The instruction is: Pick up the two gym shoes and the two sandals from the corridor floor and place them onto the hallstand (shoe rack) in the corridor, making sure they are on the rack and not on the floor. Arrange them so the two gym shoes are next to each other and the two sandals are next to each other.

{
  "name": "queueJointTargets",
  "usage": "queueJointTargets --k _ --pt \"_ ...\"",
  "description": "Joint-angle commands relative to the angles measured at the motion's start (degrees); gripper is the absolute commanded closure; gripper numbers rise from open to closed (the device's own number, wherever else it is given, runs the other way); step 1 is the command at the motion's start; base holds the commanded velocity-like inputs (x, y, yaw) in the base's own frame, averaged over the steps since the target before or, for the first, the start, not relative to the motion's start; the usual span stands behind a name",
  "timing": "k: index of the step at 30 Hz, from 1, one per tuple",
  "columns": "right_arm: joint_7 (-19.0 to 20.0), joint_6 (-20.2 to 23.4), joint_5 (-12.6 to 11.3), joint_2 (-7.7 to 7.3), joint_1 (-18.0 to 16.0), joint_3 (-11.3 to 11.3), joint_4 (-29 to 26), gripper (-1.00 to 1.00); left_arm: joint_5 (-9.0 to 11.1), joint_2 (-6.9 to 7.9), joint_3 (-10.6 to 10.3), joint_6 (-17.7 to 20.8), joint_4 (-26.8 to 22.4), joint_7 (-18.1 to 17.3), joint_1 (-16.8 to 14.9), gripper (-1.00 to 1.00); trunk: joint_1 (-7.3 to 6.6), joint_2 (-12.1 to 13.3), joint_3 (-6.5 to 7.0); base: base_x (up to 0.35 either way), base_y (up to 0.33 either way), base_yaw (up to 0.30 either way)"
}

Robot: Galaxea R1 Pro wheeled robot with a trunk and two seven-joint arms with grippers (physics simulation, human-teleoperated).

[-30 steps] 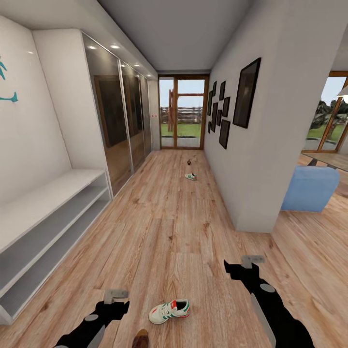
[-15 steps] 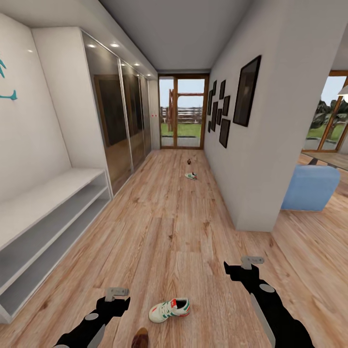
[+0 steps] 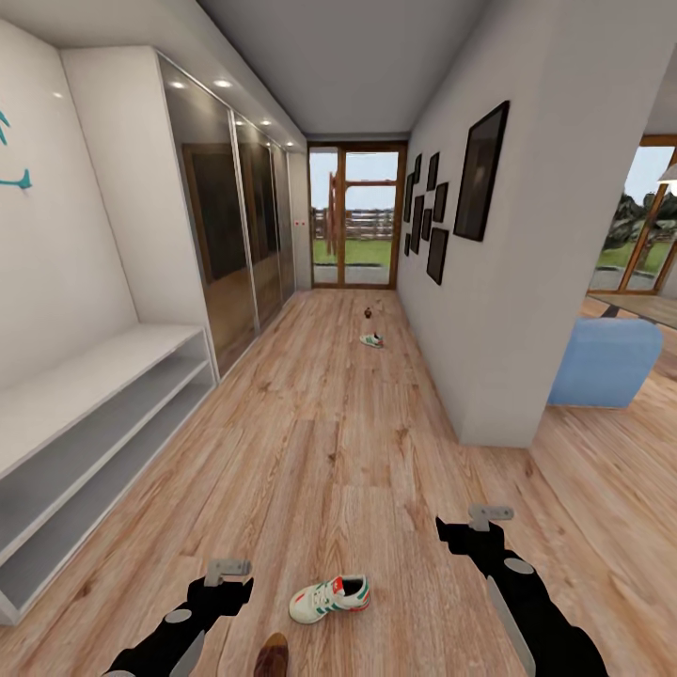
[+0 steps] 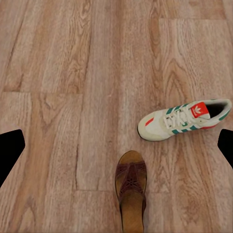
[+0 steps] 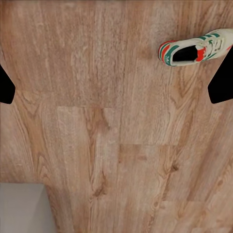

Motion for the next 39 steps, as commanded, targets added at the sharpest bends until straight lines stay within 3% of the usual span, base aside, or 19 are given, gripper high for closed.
queueJointTargets --k 1,39 --pt "0.03 0.29 -0.38 -0.01 -0.02 -0.02 -0.05 -1.00 0.07 0.03 -0.22 -0.20 0.06 -0.07 -0.04 -1.00 0.22 -0.45 -0.24 0.000 0.000 0.000" --pt "-0.18 0.28 -0.43 -0.01 -0.02 -0.04 0.00 -1.00 0.24 0.07 -0.28 -0.10 0.21 -0.07 -0.04 -1.00 8.57 -15.69 -7.06 0.000 0.000 0.000"
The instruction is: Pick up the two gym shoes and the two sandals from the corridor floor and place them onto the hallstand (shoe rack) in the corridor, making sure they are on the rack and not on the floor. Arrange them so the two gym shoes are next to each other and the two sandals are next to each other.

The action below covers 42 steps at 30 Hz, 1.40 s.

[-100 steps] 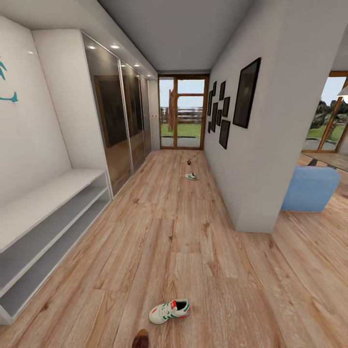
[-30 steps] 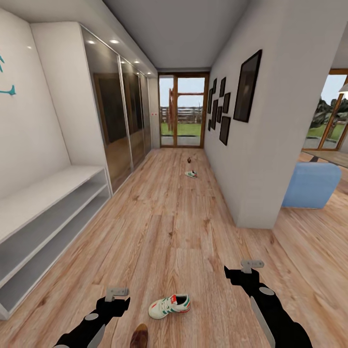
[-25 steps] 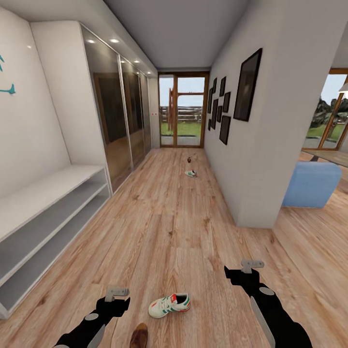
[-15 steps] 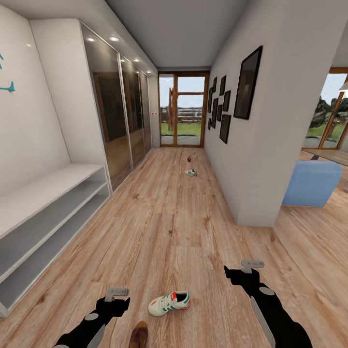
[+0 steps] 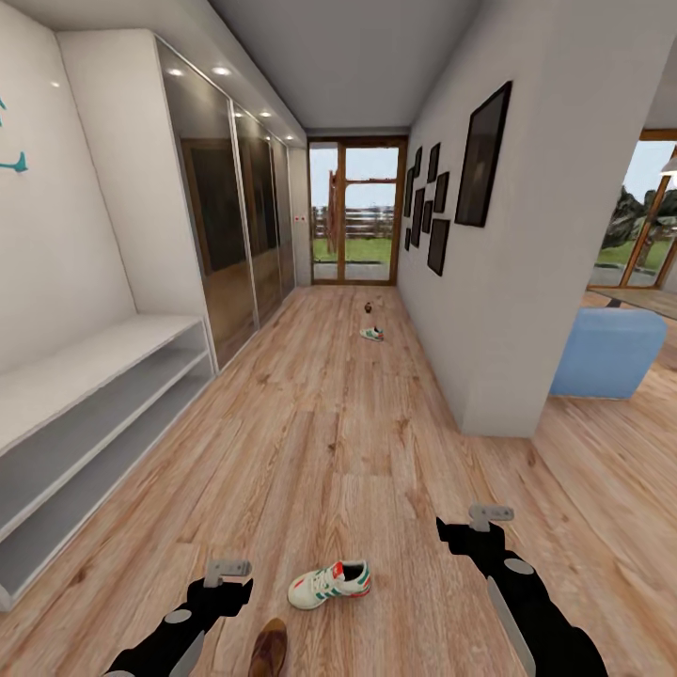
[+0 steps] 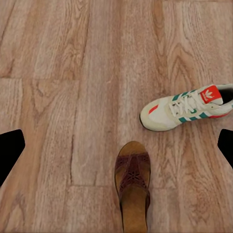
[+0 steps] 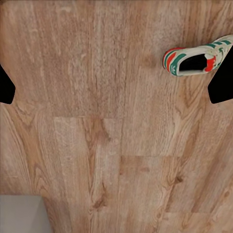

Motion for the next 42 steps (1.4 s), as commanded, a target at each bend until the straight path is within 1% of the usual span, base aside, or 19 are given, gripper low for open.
queueJointTargets --k 1,30,42 --pt "0.02 0.29 -0.37 -0.01 -0.02 0.00 -0.07 -1.00 0.06 0.03 -0.23 -0.20 0.05 -0.07 -0.04 -1.00 0.22 -0.44 -0.24 0.000 0.000 0.000" --pt "-0.03 0.29 -0.34 -0.01 -0.02 0.00 -0.10 -1.00 0.11 0.06 -0.07 -0.23 0.05 -0.05 -0.04 -1.00 6.59 -12.07 -5.47 0.000 0.000 -0.002" --pt "-0.12 0.28 -0.42 0.05 -0.02 -0.01 -0.16 -1.00 0.13 0.08 0.15 -0.26 0.04 -0.07 -0.04 -1.00 9.22 -16.89 -8.25 0.000 0.000 -0.117"
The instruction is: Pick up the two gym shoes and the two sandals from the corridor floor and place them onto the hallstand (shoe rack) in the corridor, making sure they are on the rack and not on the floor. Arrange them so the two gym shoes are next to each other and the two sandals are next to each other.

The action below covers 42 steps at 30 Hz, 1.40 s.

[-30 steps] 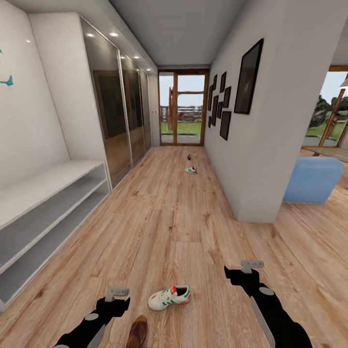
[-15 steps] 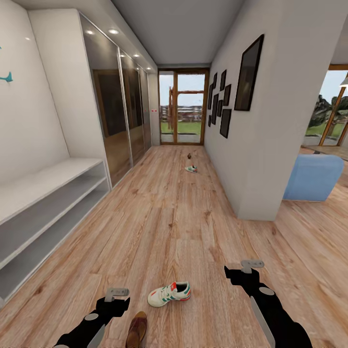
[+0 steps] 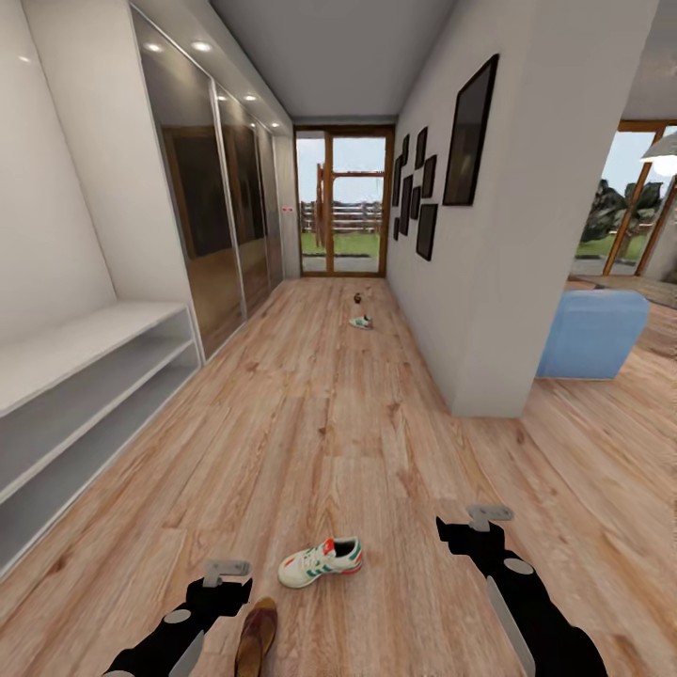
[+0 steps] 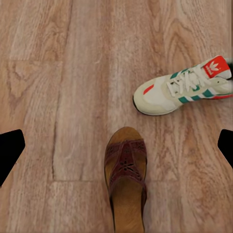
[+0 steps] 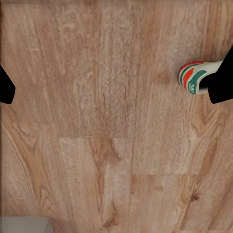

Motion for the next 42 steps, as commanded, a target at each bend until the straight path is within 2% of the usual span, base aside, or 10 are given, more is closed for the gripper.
queueJointTargets --k 1,42 --pt "-0.02 0.27 -0.39 0.00 -0.03 -0.01 -0.09 -1.00 0.07 0.03 -0.18 -0.20 0.04 -0.09 -0.03 -1.00 0.21 -0.44 -0.28 0.000 0.000 -0.090" --pt "-0.09 0.24 -0.30 -0.06 -0.03 -0.01 -0.12 -1.00 0.08 0.00 -0.17 -0.22 0.13 -0.10 -0.03 -1.00 9.22 -16.88 -7.83 0.000 0.000 -0.009"
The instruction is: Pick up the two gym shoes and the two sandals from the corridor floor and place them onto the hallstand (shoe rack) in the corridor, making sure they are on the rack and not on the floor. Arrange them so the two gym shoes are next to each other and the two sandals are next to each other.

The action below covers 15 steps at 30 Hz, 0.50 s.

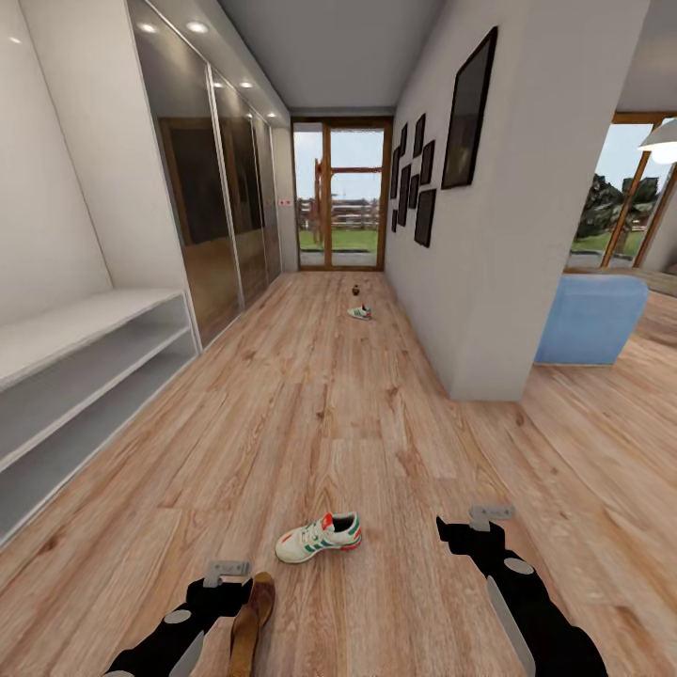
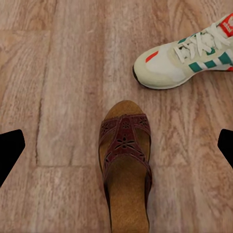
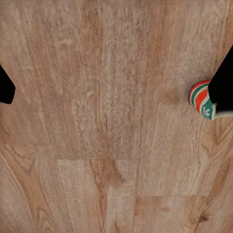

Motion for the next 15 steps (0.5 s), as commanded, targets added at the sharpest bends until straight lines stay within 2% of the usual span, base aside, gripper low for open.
queueJointTargets --k 1,15 --pt "-0.01 0.29 -0.38 -0.01 -0.02 -0.01 -0.09 -1.00 0.07 0.04 -0.18 -0.20 0.05 -0.09 -0.04 -1.00 0.21 -0.44 -0.24 0.000 0.000 0.000" --pt "-0.01 0.27 -0.38 -0.01 -0.02 -0.11 -0.09 -1.00 0.07 0.07 -0.09 -0.20 -0.04 -0.08 -0.04 -1.00 0.77 -1.01 -3.30 0.000 0.000 0.000"
